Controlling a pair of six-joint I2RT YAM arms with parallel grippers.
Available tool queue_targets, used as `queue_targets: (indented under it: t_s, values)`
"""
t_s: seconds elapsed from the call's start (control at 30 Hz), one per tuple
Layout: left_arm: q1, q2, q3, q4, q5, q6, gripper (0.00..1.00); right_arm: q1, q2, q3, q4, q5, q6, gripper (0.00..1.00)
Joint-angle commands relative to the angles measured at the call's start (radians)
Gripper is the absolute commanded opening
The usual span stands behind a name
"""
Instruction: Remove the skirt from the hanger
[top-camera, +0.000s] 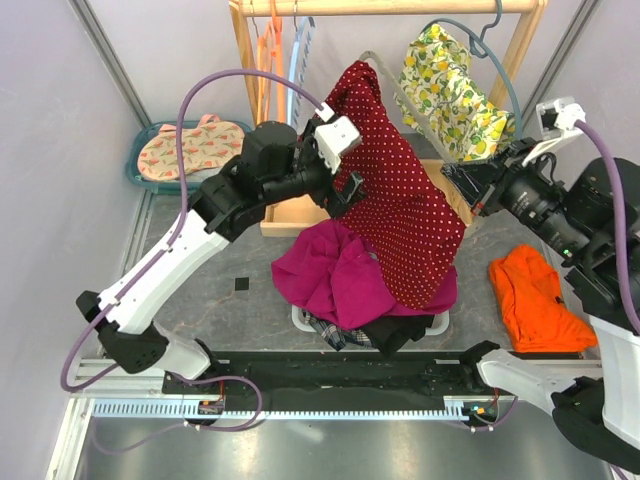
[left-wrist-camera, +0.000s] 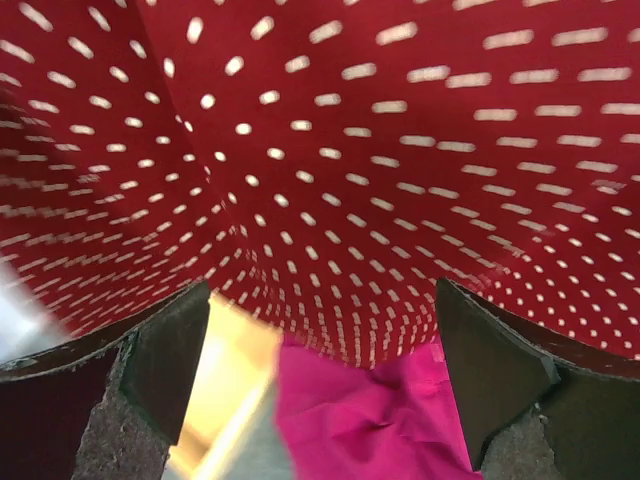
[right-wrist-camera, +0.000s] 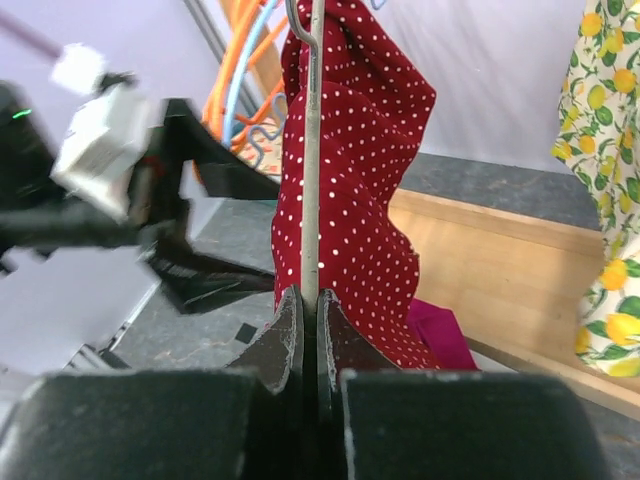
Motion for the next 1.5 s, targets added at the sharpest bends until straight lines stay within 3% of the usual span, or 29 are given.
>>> queue_targets:
  t_s: [0.0, 0.1, 0.13, 0.17, 0.2, 0.43, 0.67, 0.83, 1.0, 1.3, 1.47]
  values:
    - [0.042, 0.031, 0.052, 0.004, 0.299, -0.150, 0.99, 0.000, -0.013, 0.054, 0.032, -0.055, -0.003, 0.00]
    - [0.042, 0.045, 0.057, 0.001, 0.325, -0.146, 0.99, -0.001, -0.013, 0.054, 0.032, -0.065, -0.006, 0.00]
    - [0.042, 0.049, 0.061, -0.002, 0.331, -0.146, 0.84, -0.001, -0.013, 0.054, 0.037, -0.065, -0.006, 0.00]
    - [0.042, 0.051, 0.075, -0.004, 0.348, -0.141, 0.54, -0.001, -0.015, 0.051, 0.040, -0.065, -0.006, 0.00]
    - [0.042, 0.051, 0.080, -0.004, 0.345, -0.144, 0.02, -0.001, -0.013, 0.053, 0.042, -0.068, -0.008, 0.00]
    - [0.042, 0.009, 0.171, -0.045, 0.325, -0.139, 0.02, -0.001, -0.006, 0.046, 0.037, -0.051, -0.020, 0.00]
    - [0.042, 0.022, 0.534, -0.177, 0.339, -0.109, 0.02, -0.001, -0.010, -0.015, 0.037, 0.013, -0.048, 0.00]
    - [0.046, 0.003, 0.658, -0.241, 0.350, -0.083, 0.02, -0.003, -0.009, -0.044, 0.000, 0.121, -0.078, 0.00]
    - [0.046, -0.024, 0.618, -0.260, 0.402, -0.064, 0.02, -0.001, -0.009, -0.078, -0.001, 0.216, -0.083, 0.00]
    - [0.046, -0.110, 0.354, -0.223, 0.313, -0.034, 0.02, 0.000, -0.010, -0.109, 0.014, 0.271, -0.092, 0.00]
    - [0.046, -0.109, 0.449, -0.228, 0.210, -0.006, 0.02, -0.001, -0.006, -0.150, -0.006, 0.351, -0.108, 0.00]
